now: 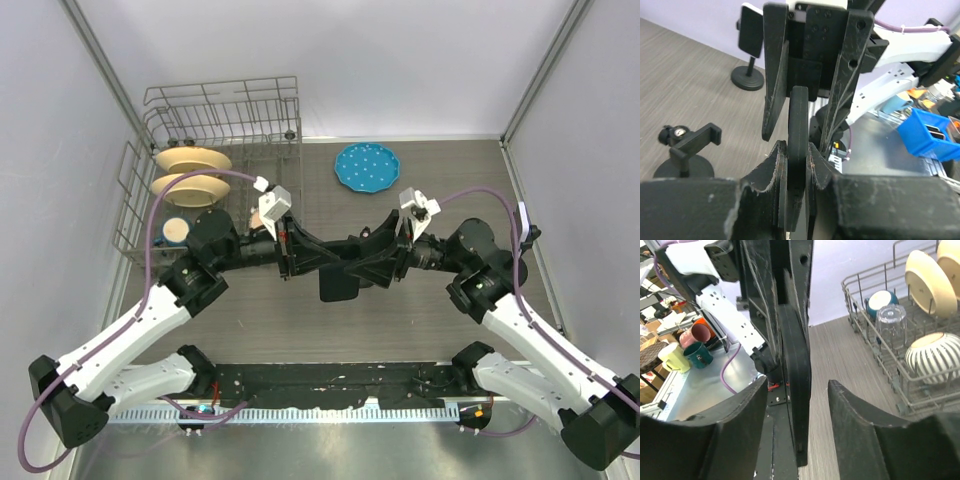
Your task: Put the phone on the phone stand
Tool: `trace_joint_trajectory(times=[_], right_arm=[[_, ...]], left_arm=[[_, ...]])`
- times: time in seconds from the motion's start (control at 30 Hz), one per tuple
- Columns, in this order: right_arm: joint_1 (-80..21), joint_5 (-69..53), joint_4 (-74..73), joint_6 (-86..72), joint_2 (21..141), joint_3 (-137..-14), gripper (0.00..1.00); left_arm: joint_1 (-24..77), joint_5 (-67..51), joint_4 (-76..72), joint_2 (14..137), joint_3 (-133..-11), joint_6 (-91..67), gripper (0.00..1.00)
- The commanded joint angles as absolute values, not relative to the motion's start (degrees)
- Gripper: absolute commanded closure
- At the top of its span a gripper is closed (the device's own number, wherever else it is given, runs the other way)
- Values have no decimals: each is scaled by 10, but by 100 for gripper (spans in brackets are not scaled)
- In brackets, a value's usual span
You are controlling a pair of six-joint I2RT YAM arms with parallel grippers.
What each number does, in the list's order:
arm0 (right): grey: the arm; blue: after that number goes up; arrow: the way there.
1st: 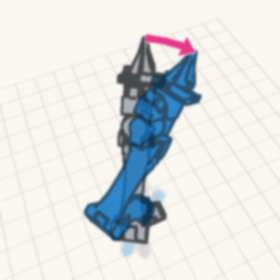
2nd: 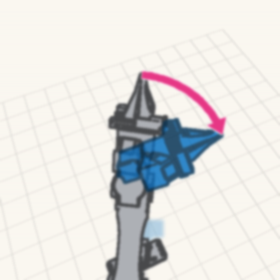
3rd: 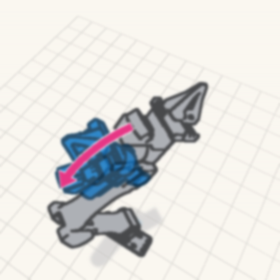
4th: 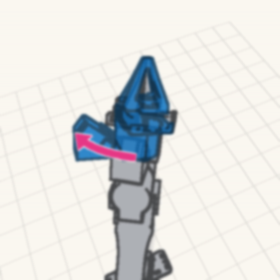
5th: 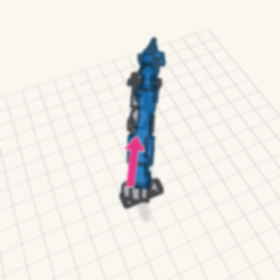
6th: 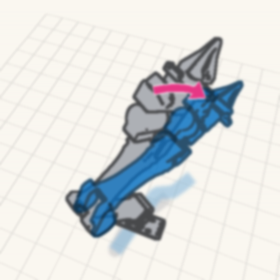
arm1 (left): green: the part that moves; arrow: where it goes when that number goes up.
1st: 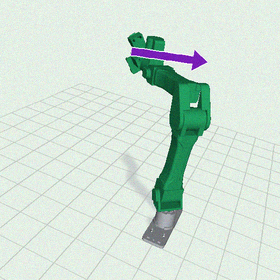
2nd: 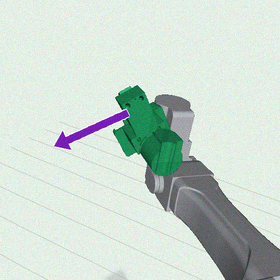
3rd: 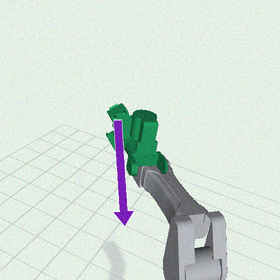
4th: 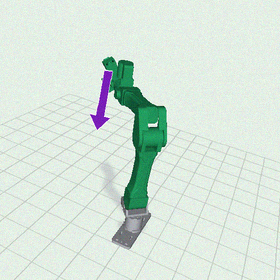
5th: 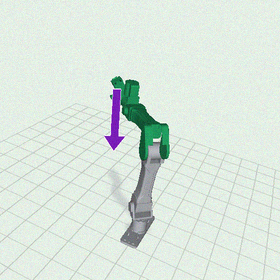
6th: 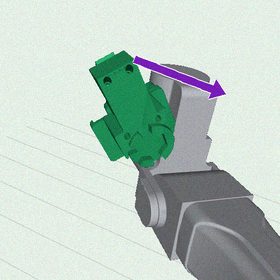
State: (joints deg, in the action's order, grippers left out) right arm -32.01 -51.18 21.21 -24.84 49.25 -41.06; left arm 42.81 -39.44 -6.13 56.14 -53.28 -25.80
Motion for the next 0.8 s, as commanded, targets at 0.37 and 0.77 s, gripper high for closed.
trace_joint_trajectory(times=[0.37,0.77], right_arm=[[-388,-448,303,-260,540,-370,78],[-388,-443,291,-233,518,-370,99]], left_arm=[[431,-342,-107,532,-538,-264,100],[430,-468,-71,597,-589,-269,60]])
